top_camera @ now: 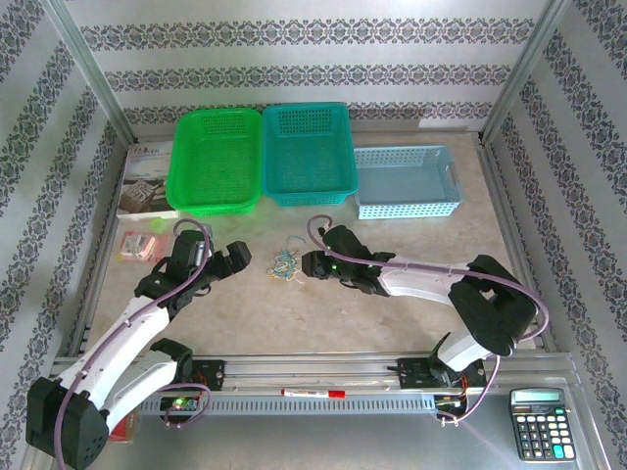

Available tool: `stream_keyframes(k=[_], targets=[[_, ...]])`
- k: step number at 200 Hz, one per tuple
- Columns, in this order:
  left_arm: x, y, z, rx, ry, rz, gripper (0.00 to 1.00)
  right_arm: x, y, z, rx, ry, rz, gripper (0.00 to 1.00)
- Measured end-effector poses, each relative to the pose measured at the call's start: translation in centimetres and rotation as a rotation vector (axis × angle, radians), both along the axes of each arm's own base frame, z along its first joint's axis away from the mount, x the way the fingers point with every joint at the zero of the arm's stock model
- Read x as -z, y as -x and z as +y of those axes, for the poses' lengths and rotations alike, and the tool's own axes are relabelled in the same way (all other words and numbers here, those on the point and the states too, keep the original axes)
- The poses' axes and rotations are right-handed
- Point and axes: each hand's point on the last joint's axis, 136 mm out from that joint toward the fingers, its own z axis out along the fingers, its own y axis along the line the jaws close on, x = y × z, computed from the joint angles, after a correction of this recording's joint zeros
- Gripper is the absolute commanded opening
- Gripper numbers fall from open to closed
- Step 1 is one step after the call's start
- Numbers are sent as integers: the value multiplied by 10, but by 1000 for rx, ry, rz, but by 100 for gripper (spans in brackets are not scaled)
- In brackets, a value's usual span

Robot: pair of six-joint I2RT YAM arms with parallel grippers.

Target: Untangle the cables

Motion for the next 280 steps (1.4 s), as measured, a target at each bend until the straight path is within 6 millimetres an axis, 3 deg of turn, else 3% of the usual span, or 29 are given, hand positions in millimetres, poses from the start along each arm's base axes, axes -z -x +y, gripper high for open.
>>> stream_keyframes(k=[35,75,107,134,178,234,280], targets=[[1,0,-2,7,5,5,100,10,-1,6,-7,-2,28,31],[1,0,-2,9,8,5,100,9,-3,14,-20,-23,31,0],[1,0,-2,9,8,5,100,2,-5,13,-20,-35,20,0],[1,0,-2,9,8,5,100,-26,-7,15,-26,-72,-23,0],[0,0,-3,7,12,3,100,-94,-16,25,-46,-168,-143,0],[-1,-1,-3,6,15,0,100,-150,-19,38,-93,-224,-218,0],[0,-1,-3,5,16,0,100,-192,5,54,-177,-280,-287,0]])
